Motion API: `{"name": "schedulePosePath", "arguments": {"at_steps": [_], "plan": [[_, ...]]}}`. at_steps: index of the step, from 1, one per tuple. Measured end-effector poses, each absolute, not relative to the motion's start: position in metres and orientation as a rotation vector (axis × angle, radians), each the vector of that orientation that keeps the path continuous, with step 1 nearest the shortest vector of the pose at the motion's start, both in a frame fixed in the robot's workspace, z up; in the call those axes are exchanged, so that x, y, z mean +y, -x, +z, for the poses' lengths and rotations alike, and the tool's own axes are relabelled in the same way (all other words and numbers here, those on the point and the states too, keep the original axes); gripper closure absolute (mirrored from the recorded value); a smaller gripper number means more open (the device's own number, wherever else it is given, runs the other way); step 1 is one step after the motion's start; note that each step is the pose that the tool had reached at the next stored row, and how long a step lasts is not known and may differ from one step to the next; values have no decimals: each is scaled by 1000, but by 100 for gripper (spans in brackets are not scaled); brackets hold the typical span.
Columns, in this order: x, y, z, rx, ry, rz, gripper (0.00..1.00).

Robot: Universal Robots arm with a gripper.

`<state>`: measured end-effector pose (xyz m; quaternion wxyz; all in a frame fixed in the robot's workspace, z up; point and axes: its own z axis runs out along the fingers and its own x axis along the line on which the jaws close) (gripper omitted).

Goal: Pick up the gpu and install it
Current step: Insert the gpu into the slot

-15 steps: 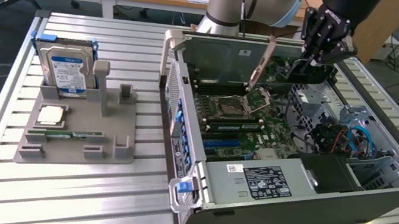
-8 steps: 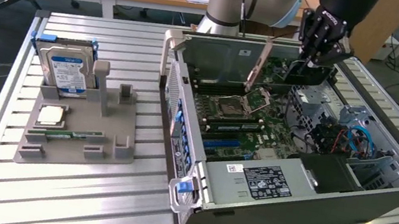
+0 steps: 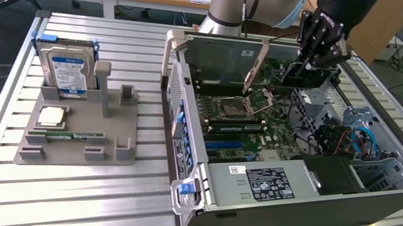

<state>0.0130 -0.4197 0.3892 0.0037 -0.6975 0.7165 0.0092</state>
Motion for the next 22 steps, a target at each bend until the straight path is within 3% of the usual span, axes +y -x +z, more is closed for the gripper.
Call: {"name": "schedulePosePath", "arguments": {"at_steps": [22], "plan": [[-425,-7,369,2246,2186,29,74]]}}
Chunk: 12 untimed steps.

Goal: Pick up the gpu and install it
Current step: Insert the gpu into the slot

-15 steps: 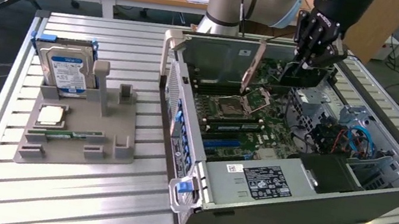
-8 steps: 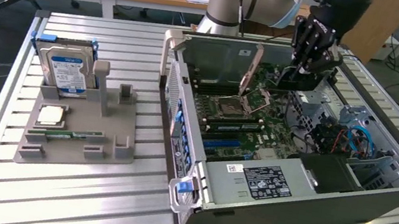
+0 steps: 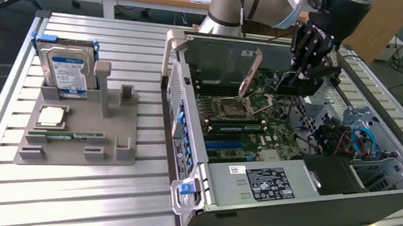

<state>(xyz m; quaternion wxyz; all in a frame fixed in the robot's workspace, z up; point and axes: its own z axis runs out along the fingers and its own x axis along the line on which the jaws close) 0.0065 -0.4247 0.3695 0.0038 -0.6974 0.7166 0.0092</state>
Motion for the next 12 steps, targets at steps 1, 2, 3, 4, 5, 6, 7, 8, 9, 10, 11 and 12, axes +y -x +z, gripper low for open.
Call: {"name": "schedulePosePath", "arguments": {"at_steps": [1,2,3,4,5,6,7,8,9,10,11,12], "plan": [[-427,-5,369,2246,2186,29,74],[-428,-3,369,2246,2186,29,74],[-430,-2,369,2246,2186,29,74],[-431,0,369,2246,2186,29,74],[-432,1,369,2246,2186,29,74],[-434,3,369,2246,2186,29,74],[-436,5,369,2246,2186,29,74],[-437,6,369,2246,2186,29,74],[-439,8,369,2246,2186,29,74],[-440,9,369,2246,2186,29,74],[-441,10,369,2246,2186,29,74],[-441,11,369,2246,2186,29,74]]}}
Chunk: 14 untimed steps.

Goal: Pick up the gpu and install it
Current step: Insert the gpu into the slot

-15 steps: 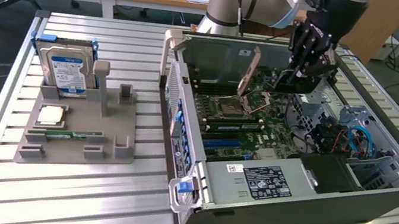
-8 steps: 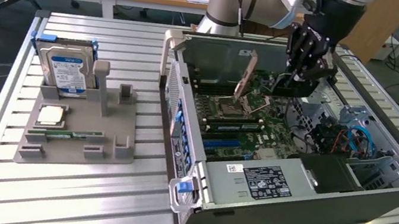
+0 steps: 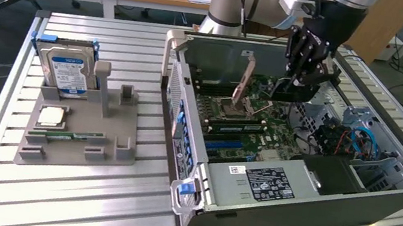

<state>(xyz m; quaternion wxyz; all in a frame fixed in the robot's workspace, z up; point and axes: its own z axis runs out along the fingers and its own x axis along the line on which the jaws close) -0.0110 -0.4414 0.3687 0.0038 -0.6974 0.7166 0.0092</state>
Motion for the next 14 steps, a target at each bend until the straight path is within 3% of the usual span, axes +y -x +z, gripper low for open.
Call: {"name": "schedulePosePath", "arguments": {"at_steps": [14], "plan": [[-444,22,352,2244,2185,28,74]]}}
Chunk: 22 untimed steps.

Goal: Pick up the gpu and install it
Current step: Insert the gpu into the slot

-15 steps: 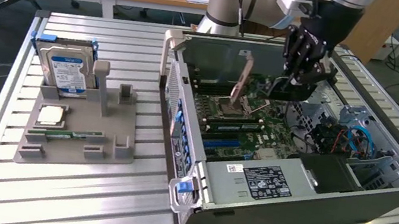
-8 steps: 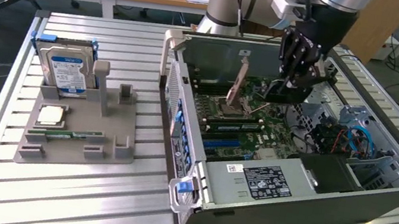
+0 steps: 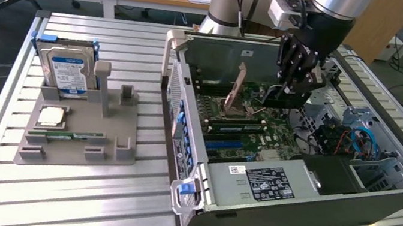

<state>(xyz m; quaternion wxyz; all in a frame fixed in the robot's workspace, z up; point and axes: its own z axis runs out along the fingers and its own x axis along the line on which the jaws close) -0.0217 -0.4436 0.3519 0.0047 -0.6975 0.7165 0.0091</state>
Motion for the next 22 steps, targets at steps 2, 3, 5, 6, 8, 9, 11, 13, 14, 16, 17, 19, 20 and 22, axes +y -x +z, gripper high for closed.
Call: {"name": "schedulePosePath", "arguments": {"at_steps": [2,3,5,6,8,9,11,13,14,16,17,19,20,22], "plan": [[-444,22,352,2244,2185,28,74],[-444,22,352,2244,2184,28,74],[-444,22,352,2244,2184,29,74],[-444,22,351,2244,2184,29,74],[-444,22,349,2244,2184,29,74],[-444,22,348,2244,2184,29,74],[-444,22,345,2244,2184,29,74],[-444,22,343,2244,2184,29,74],[-444,22,343,2244,2185,28,74],[-444,22,343,2244,2184,28,74],[-444,22,343,2244,2184,28,74],[-444,22,343,2244,2184,28,74],[-444,22,342,2244,2184,29,74],[-444,22,340,2245,2184,28,74]]}}
